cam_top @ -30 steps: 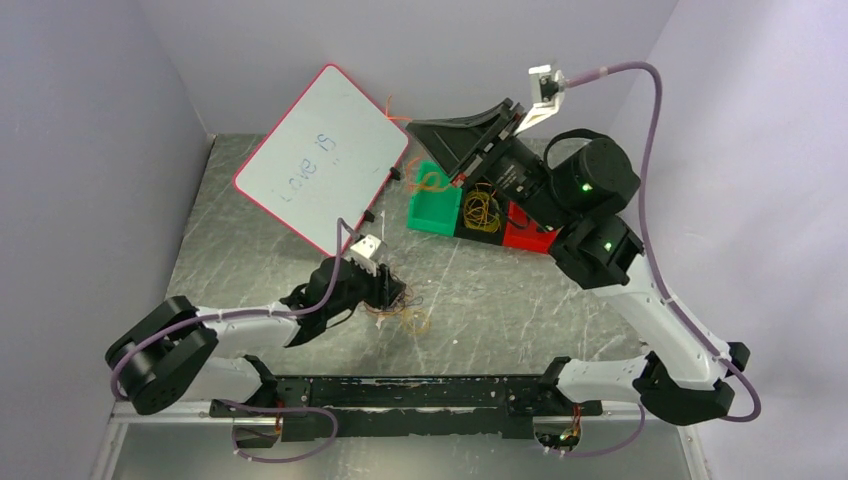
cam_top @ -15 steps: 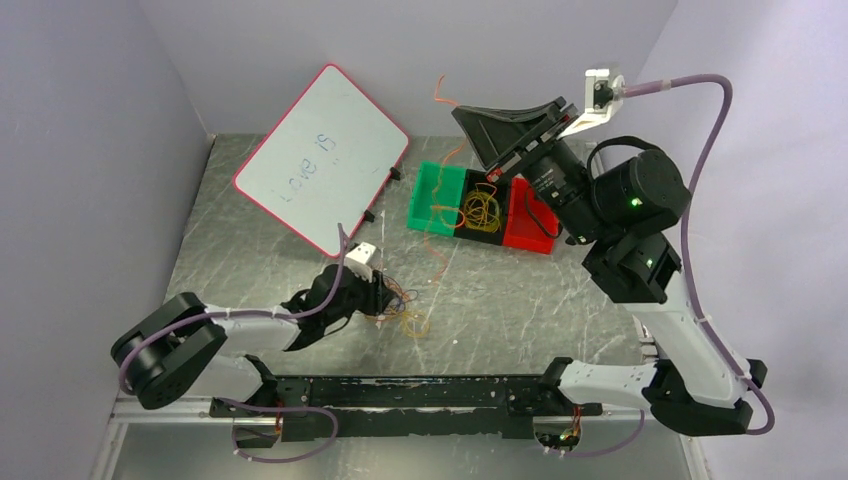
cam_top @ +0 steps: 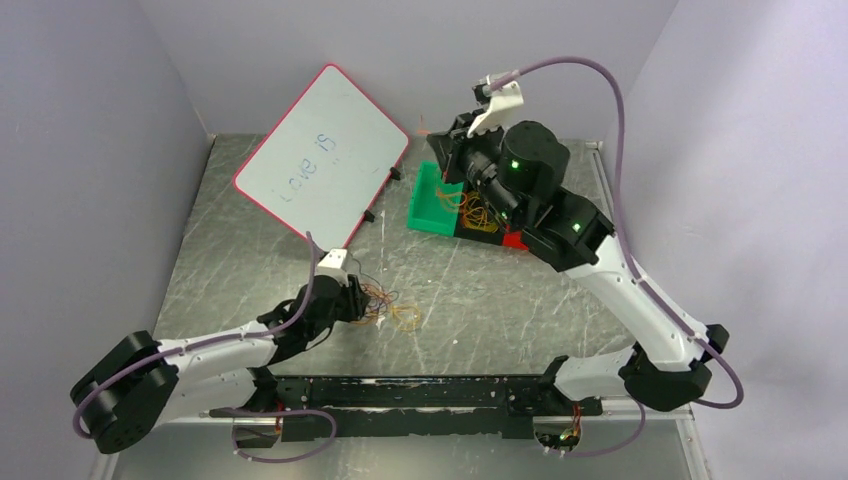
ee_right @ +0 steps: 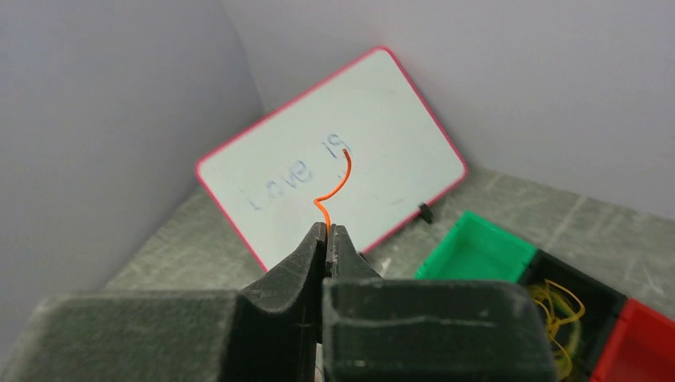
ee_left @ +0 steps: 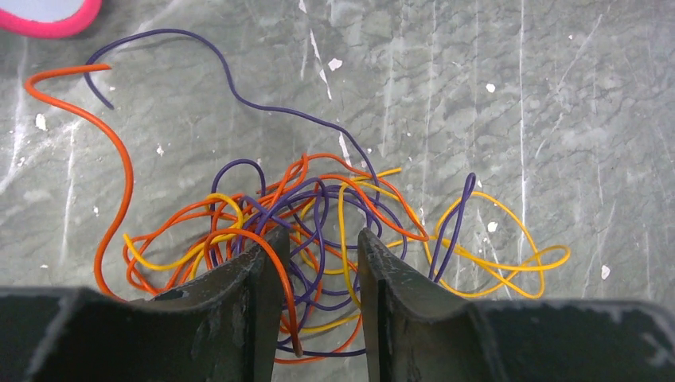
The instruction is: Untangle the cables
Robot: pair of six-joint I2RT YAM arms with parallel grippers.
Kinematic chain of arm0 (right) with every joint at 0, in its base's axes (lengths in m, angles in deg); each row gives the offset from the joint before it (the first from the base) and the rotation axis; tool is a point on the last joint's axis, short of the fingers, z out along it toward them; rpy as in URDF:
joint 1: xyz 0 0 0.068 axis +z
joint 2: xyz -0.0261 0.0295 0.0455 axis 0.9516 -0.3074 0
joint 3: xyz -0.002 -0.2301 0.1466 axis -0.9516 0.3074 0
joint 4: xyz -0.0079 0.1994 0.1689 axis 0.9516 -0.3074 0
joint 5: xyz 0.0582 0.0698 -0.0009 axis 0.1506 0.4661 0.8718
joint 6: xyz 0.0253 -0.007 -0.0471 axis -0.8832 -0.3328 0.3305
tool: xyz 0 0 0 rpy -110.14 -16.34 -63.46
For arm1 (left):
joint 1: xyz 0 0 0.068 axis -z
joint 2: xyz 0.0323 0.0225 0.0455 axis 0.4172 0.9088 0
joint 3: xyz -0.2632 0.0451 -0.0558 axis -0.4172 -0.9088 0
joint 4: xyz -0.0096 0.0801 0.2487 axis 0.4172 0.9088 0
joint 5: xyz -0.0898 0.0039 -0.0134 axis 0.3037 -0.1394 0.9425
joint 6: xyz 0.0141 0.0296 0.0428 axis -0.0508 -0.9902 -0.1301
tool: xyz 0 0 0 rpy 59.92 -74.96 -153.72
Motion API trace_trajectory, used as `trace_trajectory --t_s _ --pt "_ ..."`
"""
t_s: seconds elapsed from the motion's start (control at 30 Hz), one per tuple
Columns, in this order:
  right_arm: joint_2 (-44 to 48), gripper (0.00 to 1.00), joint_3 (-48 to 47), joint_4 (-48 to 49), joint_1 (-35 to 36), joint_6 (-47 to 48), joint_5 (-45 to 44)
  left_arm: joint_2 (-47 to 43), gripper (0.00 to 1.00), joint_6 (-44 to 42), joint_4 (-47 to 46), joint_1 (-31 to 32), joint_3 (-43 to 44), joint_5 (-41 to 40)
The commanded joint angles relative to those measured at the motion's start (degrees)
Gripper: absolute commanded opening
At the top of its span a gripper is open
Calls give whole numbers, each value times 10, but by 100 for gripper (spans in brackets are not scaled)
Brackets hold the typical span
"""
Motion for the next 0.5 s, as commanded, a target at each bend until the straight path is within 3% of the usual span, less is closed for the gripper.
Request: trace_trajectory --t_s 0.0,0.27,0.47 --pt "-12 0 5 -24 -28 27 -22 -34 43 28 44 -2 -2 -16" --pt "-29 0 72 28 -168 -2 113 -66 40 18 90 -3 30 -3" --pt "-66 0 106 96 -204 6 190 -80 37 22 98 -3 34 11"
